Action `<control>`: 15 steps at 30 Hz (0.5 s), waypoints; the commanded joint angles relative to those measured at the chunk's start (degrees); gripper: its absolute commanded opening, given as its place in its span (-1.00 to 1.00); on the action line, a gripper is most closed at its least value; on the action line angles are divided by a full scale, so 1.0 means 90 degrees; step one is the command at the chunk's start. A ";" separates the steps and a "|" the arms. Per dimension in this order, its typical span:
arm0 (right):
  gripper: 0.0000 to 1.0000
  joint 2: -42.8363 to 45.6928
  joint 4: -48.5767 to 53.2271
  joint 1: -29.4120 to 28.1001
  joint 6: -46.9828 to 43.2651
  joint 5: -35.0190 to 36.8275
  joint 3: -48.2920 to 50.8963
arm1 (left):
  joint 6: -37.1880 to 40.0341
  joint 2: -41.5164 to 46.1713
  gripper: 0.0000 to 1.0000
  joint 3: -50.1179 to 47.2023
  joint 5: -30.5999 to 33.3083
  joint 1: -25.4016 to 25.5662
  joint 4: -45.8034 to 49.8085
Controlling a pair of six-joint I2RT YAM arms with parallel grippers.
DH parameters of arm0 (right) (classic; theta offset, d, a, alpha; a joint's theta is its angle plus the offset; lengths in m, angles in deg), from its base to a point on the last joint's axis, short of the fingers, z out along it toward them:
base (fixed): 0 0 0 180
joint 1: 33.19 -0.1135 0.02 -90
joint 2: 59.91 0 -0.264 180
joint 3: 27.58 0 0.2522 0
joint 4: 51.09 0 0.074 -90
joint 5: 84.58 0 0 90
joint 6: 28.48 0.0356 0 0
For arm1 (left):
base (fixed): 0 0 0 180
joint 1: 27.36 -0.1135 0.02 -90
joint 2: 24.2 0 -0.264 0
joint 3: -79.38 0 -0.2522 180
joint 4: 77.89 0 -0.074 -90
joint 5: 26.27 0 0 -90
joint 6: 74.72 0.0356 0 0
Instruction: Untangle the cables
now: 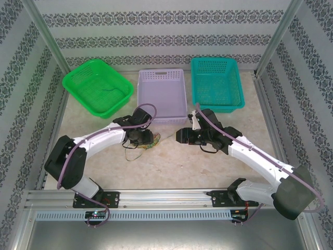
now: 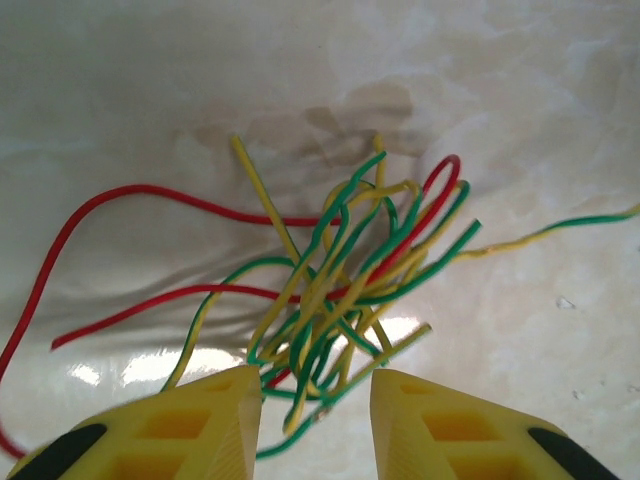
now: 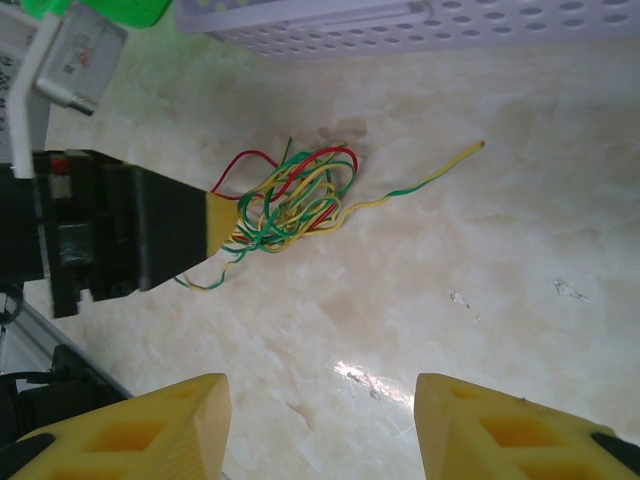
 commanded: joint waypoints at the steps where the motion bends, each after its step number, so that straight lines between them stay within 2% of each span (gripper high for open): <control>1: 0.04 0.0091 -0.0069 -0.0063 0.0094 0.0086 0.0112 | 0.0252 -0.0281 -0.37 -0.0024 0.0185 -0.0018 -0.0337; 5: 0.04 0.0084 -0.0070 -0.0059 0.0101 0.0080 0.0111 | 0.0271 -0.0413 -0.52 -0.0112 0.0227 -0.0013 -0.0439; 7: 0.04 0.0088 -0.0065 -0.0060 0.0109 0.0085 0.0111 | 0.0277 -0.0312 -0.91 -0.0134 0.0291 -0.0001 -0.0481; 8: 0.04 0.0087 -0.0066 -0.0058 0.0113 0.0091 0.0127 | 0.0286 -0.0217 -1.00 -0.0134 0.0315 0.0018 -0.0512; 12: 0.04 0.0180 -0.0061 -0.0035 0.0237 0.0158 0.0186 | 0.0438 0.0482 -1.00 0.0097 0.0145 0.0183 -0.0611; 15: 0.04 0.0300 -0.0197 0.0203 0.0621 0.0038 0.0275 | 0.0607 0.0805 -1.00 0.0428 -0.0410 0.0207 -0.0594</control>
